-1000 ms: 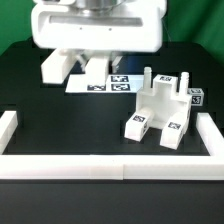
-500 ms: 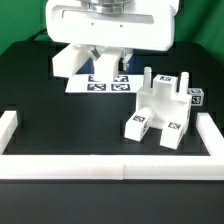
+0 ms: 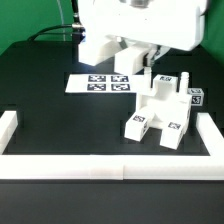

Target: Assemble chair

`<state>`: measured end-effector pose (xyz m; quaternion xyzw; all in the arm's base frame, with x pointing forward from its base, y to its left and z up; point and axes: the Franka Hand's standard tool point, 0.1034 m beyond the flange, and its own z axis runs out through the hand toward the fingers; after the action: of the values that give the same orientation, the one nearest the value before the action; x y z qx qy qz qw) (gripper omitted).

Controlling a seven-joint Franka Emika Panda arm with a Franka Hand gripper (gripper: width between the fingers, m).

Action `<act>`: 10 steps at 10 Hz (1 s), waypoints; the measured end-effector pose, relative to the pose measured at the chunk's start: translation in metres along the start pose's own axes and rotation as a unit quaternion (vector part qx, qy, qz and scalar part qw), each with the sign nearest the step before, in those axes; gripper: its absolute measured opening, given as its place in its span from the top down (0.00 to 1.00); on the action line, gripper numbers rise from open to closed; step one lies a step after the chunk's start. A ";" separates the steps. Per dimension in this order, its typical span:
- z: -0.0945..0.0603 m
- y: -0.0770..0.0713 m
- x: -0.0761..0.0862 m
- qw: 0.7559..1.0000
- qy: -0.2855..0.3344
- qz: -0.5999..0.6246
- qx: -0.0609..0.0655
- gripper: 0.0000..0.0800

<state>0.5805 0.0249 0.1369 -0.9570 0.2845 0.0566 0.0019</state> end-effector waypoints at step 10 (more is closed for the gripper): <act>-0.001 -0.039 -0.012 0.997 0.029 -0.074 -0.011 0.64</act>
Offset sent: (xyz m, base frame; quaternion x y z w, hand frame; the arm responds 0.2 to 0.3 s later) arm 0.0000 0.0000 0.0000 0.0000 0.0000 0.0000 1.0000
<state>0.5919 0.0645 0.1381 -0.9766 0.2125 0.0317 -0.0128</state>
